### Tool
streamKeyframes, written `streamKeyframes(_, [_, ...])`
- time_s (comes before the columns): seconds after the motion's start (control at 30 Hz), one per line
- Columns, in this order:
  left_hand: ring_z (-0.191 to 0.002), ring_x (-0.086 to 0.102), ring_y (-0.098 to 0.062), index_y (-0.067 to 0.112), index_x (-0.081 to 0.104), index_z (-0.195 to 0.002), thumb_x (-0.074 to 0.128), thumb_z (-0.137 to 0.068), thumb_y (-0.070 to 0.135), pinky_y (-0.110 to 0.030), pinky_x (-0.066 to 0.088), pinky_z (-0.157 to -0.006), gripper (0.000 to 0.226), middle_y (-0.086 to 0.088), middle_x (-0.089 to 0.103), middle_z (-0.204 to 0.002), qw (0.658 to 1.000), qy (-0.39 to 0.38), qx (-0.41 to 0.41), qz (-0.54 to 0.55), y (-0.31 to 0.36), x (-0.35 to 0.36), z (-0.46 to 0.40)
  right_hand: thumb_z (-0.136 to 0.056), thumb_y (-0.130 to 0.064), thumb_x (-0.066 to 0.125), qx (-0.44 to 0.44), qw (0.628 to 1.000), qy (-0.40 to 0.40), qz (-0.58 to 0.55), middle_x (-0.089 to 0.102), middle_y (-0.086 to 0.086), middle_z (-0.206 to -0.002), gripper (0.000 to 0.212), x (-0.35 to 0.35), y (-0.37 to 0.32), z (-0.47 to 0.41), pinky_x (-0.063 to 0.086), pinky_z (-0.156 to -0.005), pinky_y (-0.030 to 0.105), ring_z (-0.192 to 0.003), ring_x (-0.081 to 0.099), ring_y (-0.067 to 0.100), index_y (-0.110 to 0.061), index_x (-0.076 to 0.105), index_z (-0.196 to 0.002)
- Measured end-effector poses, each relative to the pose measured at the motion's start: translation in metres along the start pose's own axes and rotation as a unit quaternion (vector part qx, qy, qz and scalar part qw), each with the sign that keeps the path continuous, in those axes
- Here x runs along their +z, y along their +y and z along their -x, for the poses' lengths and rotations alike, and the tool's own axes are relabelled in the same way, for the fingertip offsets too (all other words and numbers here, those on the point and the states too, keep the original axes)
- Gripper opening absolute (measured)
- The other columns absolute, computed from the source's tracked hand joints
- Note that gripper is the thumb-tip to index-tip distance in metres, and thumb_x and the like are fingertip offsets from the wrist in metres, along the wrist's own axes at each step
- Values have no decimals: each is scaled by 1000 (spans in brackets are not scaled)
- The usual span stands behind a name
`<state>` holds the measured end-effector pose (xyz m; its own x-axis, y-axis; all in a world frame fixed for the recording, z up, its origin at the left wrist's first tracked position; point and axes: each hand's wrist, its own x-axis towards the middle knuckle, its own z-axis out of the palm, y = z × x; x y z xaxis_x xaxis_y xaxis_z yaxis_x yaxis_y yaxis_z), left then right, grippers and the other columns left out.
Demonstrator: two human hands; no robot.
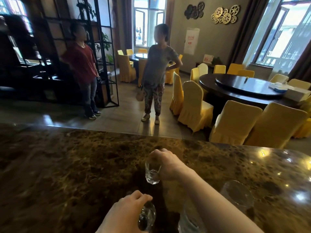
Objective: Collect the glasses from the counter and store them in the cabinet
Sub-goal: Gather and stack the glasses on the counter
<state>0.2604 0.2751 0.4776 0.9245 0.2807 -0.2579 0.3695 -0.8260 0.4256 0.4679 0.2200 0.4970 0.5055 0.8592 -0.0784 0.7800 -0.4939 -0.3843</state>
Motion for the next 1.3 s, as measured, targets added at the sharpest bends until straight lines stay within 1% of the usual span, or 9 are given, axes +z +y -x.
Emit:
streamKeyframes(0.33, [-137, 35, -9, 42, 31, -149, 76, -81, 49, -35, 34, -115, 82, 20, 31, -153, 1000, 11, 17, -9, -11, 0, 6, -69, -33, 91, -29, 999, -23, 6, 49, 0, -130, 88, 41, -36, -14, 54, -95, 38, -118, 56, 26, -36, 45, -144])
streamKeyframes(0.6, [-139, 31, -8, 46, 26, -149, 75, -82, 50, -34, 33, -114, 83, 20, 24, -156, 1000, 7, 23, -9, -14, 1, 5, -71, -31, 91, -33, 999, -33, -10, 47, -2, -135, 94, 47, -33, -11, 50, -97, 35, -125, 49, 24, -36, 40, -150])
streamKeyframes(0.77, [-139, 30, -8, 48, 14, -152, 69, -91, 30, -31, 33, -113, 84, 16, 18, -159, 998, 34, 55, -27, -10, -1, 13, -79, -36, 84, -55, 998, -1, -19, 45, -5, -139, 90, 14, -35, 13, 50, -100, 39, -126, 50, 22, -41, 32, -153])
streamKeyframes(0.83, [-137, 30, -1, 52, 11, -151, 66, -92, 43, -22, 27, -112, 82, 21, 21, -157, 996, 63, 63, -23, -3, -6, 18, -81, -41, 80, -60, 997, 50, -25, 48, -11, -136, 81, -13, -20, 36, 51, -98, 37, -123, 51, 15, -46, 35, -148])
streamKeyframes(0.93, [-118, 20, 26, 67, 16, -139, 51, -65, 92, -6, 12, -103, 86, 48, 21, -133, 991, 112, 74, 7, 25, -22, 25, -82, -54, 74, -31, 995, 92, -24, 48, -20, -134, 69, -57, 28, 83, 51, -98, 33, -122, 50, 5, -51, 39, -142])
streamKeyframes(1.0, [-112, 14, 34, 74, 16, -133, 53, -53, 98, -7, 7, -105, 91, 56, 16, -127, 988, 120, 86, 50, 50, -27, 25, -78, -66, 70, 20, 995, 99, -4, 47, -21, -135, 72, -79, 67, 116, 49, -101, 33, -125, 48, 5, -52, 40, -142])
streamKeyframes(1.13, [-138, 18, 10, 63, 7, -145, 69, -64, 82, -25, 19, -118, 104, 40, 12, -149, 979, 97, 172, 43, 93, -11, 3, -64, -80, 72, 123, 991, 32, 38, 37, -14, -145, 100, -97, 129, 165, 41, -110, 39, -135, 37, 14, -52, 29, -150])
streamKeyframes(1.23, [-143, 16, -4, 60, 1, -148, 75, -71, 68, -33, 21, -117, 107, 29, 9, -156, 985, 43, 168, 5, 115, 3, -18, -63, -65, 85, 128, 992, -22, -13, 33, -18, -144, 106, -90, 151, 181, 40, -112, 35, -135, 35, 12, -53, 27, -151])
streamKeyframes(1.3, [-142, 21, -8, 57, 3, -149, 75, -75, 62, -39, 28, -115, 103, 26, 15, -154, 985, 27, 169, -10, 122, 12, -26, -66, -50, 89, 116, 993, -26, -28, 38, -19, -137, 102, -79, 157, 184, 44, -107, 31, -129, 42, 11, -50, 32, -150])
